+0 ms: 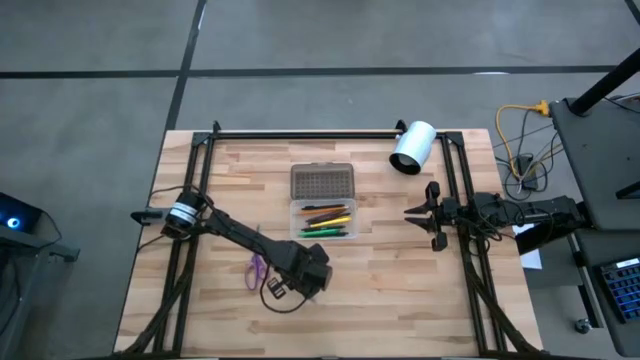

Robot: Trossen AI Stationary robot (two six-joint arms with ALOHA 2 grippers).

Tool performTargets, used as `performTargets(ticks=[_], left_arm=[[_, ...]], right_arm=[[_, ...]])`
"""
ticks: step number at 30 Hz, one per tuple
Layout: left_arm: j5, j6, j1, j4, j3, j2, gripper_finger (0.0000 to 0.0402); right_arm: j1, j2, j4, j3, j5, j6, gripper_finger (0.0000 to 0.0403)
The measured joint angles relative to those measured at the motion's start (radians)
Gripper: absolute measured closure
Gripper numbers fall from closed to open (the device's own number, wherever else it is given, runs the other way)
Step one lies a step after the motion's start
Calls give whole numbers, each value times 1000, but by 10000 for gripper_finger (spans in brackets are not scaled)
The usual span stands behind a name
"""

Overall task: Pick & place school supplies into a supply box
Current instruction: Put the purple pen into the supply box

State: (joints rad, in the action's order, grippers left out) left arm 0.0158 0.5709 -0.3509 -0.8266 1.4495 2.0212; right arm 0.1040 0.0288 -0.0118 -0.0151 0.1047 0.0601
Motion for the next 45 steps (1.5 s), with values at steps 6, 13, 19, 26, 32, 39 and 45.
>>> performTargets(ticks=[6, 13, 19, 26, 32, 39, 45], left_arm=[[13, 0, 10, 28, -31, -1, 299], [4, 5, 18, 53, -53, -4, 299], [4, 7, 18, 48, -47, -2, 332], [16, 7, 18, 62, -48, -2, 386], [18, 7, 18, 63, -48, -1, 387], [108, -40, 7, 63, -10, 6, 390], [308, -136, 4, 68, 21, 7, 390]], right_arm=[[0, 0, 0, 0, 0, 0, 324], [0, 0, 0, 0, 0, 0, 335], [0, 0, 0, 0, 0, 0, 330], [0, 0, 0, 0, 0, 0, 321], [0, 0, 0, 0, 0, 0, 327], [0, 0, 0, 0, 0, 0, 335], [0, 0, 0, 0, 0, 0, 327]])
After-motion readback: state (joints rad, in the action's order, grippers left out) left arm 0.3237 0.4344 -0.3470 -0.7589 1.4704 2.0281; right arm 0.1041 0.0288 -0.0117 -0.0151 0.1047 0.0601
